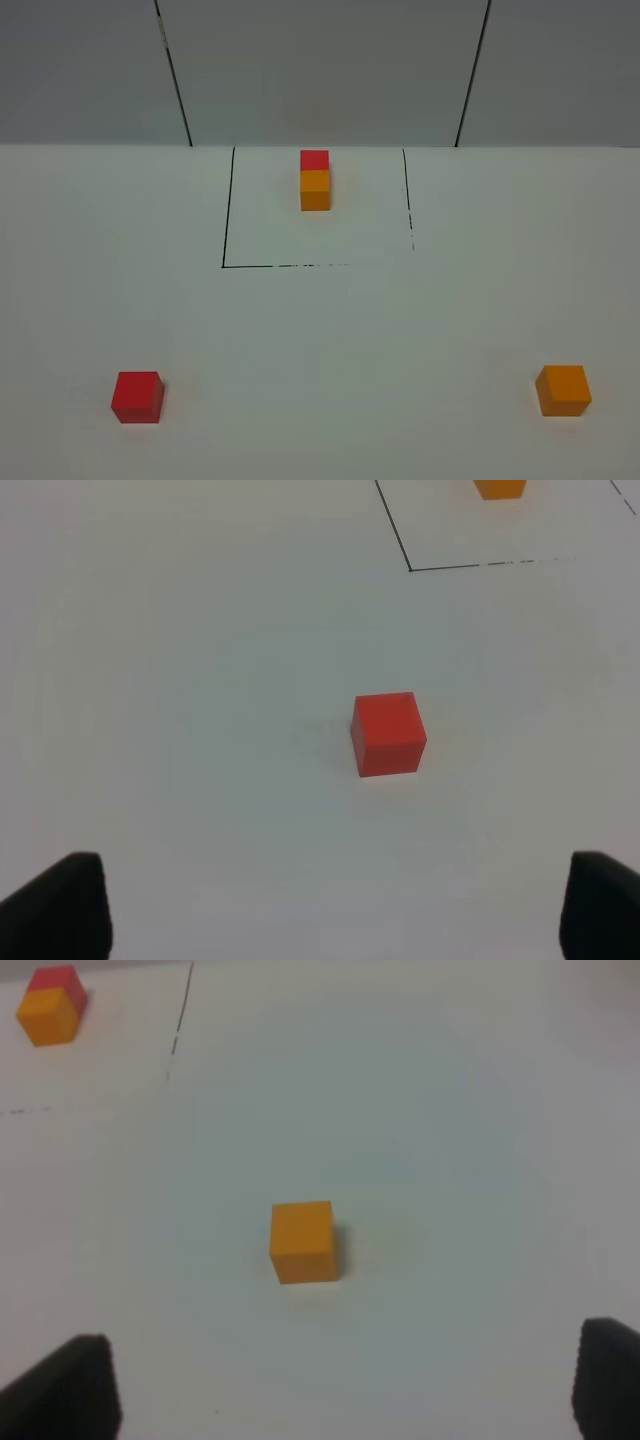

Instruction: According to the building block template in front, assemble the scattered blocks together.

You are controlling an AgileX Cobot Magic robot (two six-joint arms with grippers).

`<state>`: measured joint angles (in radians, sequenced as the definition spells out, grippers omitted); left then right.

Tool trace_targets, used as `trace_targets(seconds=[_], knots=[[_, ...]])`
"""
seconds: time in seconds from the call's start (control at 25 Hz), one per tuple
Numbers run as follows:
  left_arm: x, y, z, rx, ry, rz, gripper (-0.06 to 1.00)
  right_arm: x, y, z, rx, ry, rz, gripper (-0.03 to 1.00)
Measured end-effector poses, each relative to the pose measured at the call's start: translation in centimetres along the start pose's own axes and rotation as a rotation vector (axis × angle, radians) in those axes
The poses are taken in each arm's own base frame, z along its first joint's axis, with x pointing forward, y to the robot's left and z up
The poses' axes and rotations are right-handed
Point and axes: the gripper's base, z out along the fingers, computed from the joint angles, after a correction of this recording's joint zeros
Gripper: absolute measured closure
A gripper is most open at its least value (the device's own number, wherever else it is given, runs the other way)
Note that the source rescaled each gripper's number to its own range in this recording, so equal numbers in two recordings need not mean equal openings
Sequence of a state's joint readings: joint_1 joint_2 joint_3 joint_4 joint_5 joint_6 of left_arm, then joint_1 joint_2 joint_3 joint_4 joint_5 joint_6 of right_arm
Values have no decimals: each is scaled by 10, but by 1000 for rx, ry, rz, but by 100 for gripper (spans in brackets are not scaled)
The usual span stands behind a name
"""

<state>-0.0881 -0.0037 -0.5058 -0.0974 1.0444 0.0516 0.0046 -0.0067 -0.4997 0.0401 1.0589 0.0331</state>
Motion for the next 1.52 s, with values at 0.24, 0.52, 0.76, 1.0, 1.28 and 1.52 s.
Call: trace_targets(seconds=[0.24,0.52,0.76,1.0,1.28,1.52], knots=[[0,0,0,0,0,0,10,0,0,0,0,0,0,16],[0,0,0,0,0,-1,14,0,0,0,0,0,0,16],[-4,1,6,-2,37,-127,15,0,0,0,0,0,0,16],[-37,3,35,-14,270,-171,15,0,0,0,0,0,0,16],[-101,-1,82,77,483,-222,15,0,0,0,0,0,0,16],[-126,1,135,86,659,-255,15,0,0,0,0,0,0,16]])
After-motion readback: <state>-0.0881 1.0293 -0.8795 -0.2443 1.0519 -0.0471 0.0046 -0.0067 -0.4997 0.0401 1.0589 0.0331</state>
